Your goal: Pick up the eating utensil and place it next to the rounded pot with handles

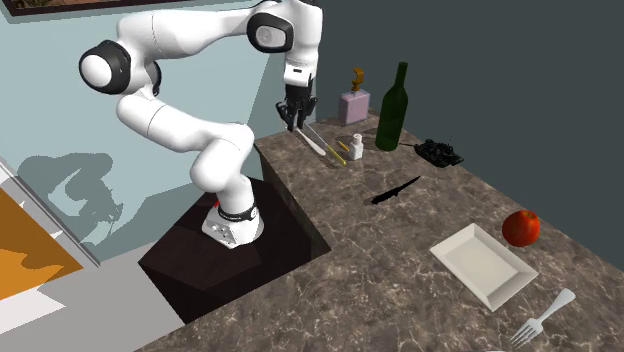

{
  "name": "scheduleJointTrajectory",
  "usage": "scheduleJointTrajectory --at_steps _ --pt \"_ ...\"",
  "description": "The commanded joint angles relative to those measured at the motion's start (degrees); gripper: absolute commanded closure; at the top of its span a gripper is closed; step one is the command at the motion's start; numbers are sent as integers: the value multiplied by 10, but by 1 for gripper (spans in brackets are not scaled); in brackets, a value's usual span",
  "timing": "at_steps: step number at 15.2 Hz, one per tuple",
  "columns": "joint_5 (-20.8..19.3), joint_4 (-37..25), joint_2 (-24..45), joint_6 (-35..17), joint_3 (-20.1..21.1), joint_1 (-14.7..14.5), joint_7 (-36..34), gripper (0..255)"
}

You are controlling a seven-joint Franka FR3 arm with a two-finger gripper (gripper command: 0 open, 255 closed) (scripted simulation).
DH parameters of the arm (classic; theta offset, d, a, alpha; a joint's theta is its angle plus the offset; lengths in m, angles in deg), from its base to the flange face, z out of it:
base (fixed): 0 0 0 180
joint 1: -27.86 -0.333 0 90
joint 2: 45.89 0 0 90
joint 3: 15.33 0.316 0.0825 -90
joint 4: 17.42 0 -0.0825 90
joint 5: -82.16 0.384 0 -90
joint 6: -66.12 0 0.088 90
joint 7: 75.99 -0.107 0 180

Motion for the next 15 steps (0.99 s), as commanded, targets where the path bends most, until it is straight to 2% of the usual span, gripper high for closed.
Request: scheduleJointTrajectory --at_steps 1,13,15 --pt "-6 -16 4 12 -6 3 -1 255" --pt "-34 -122 42 80 -35 16 -9 255" --pt "-48 -119 42 81 -49 19 5 255"
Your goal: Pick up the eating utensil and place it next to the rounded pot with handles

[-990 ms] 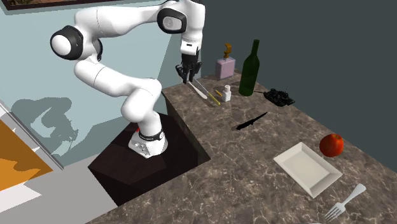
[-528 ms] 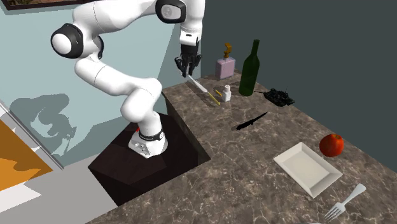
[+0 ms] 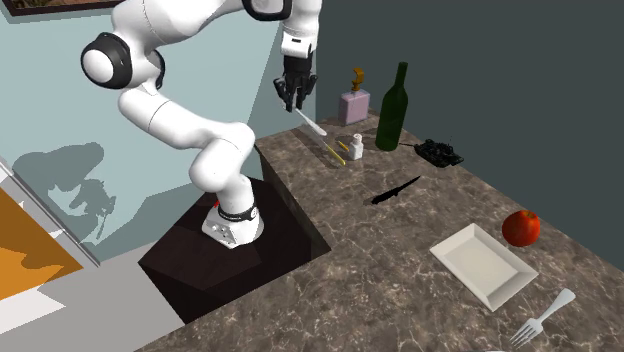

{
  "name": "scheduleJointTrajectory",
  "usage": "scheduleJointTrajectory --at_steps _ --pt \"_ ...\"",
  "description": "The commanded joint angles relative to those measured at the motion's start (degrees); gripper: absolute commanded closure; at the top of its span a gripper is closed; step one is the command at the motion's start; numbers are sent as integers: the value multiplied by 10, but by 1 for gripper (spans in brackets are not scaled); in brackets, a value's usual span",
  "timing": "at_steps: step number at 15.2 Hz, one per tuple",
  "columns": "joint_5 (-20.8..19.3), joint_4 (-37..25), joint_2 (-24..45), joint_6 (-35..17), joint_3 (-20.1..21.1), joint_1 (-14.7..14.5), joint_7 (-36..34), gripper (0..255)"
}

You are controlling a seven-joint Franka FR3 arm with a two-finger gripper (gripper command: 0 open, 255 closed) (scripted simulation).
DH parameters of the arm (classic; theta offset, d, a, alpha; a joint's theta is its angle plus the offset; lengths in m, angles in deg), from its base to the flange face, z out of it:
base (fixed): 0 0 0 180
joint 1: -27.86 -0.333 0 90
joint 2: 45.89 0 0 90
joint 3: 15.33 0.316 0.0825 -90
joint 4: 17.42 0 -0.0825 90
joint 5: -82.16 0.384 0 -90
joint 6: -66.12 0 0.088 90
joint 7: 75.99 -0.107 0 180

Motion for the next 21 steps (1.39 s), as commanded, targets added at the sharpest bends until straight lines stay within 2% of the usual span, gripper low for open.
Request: scheduleJointTrajectory --at_steps 1,11,21 --pt "-22 2 2 1 -22 4 20 255" --pt "-164 16 38 -33 -161 41 154 255" --pt "-278 -34 140 -90 -290 75 278 255"
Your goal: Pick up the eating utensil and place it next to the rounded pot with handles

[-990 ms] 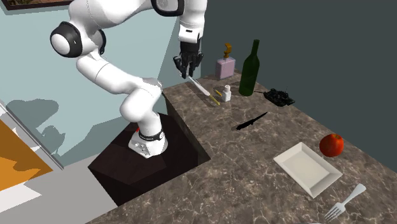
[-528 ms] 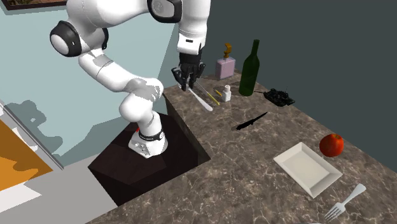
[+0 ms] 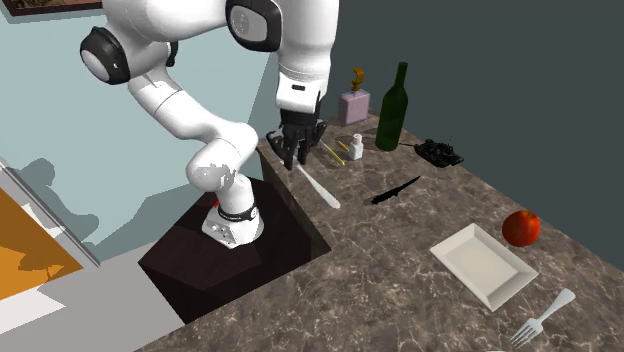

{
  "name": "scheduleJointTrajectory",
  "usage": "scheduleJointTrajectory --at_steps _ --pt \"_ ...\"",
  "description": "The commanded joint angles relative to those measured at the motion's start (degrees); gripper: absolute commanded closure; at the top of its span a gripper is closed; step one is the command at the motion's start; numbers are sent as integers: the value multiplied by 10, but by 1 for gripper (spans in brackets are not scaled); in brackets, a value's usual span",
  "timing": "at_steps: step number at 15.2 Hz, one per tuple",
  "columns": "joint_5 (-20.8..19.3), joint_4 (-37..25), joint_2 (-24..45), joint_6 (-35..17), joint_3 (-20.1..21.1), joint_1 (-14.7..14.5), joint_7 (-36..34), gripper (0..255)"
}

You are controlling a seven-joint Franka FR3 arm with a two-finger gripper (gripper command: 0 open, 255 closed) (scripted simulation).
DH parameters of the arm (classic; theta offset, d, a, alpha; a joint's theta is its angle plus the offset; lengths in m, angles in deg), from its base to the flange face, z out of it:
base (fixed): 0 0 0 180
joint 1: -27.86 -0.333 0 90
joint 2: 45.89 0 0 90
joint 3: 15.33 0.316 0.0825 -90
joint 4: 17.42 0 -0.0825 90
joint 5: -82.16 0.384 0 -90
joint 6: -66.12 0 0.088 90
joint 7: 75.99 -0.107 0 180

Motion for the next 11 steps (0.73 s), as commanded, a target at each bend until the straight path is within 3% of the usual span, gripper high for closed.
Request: scheduleJointTrajectory --at_steps 1,11 --pt "-19 -15 28 -16 -25 5 24 255" --pt "-70 -134 184 -72 -143 16 144 255"
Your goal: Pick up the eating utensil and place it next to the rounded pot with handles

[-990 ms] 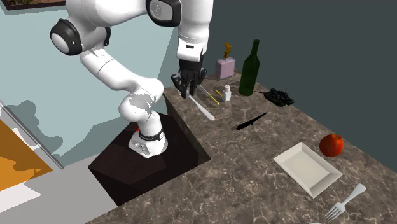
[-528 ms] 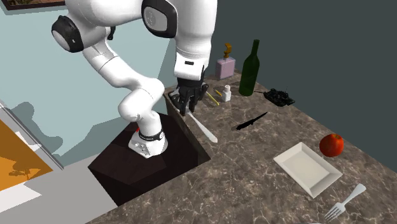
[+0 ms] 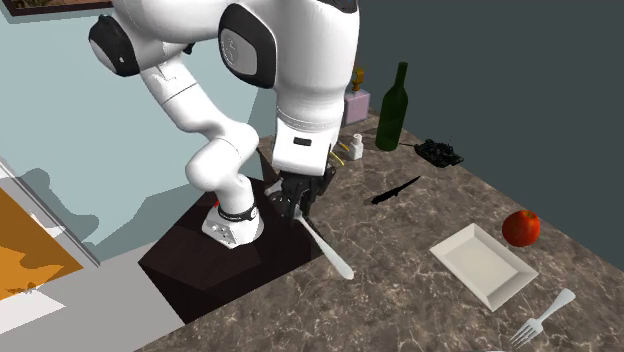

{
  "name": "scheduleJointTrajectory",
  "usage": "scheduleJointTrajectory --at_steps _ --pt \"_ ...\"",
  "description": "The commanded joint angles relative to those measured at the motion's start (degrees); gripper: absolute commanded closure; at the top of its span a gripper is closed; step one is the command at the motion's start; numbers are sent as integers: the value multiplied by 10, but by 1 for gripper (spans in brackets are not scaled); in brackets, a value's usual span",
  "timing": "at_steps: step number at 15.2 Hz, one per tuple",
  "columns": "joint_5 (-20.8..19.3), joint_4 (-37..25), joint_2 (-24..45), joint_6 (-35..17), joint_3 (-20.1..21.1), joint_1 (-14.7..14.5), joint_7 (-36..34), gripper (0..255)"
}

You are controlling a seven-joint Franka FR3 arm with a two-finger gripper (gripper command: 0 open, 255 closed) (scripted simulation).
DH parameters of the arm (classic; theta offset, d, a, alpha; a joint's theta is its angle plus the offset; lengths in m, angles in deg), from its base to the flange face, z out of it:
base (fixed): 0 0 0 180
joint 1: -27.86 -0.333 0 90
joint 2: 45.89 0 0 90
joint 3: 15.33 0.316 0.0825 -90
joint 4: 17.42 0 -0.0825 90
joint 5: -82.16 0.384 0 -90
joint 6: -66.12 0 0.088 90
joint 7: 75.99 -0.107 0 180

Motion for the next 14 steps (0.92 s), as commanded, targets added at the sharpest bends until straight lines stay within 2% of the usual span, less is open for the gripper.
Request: scheduleJointTrajectory --at_steps 1,8,14 --pt "-2 -29 34 -9 -22 0 24 255" --pt "20 -156 176 -33 -103 2 123 255" --pt "90 -299 329 -31 -167 26 224 255"
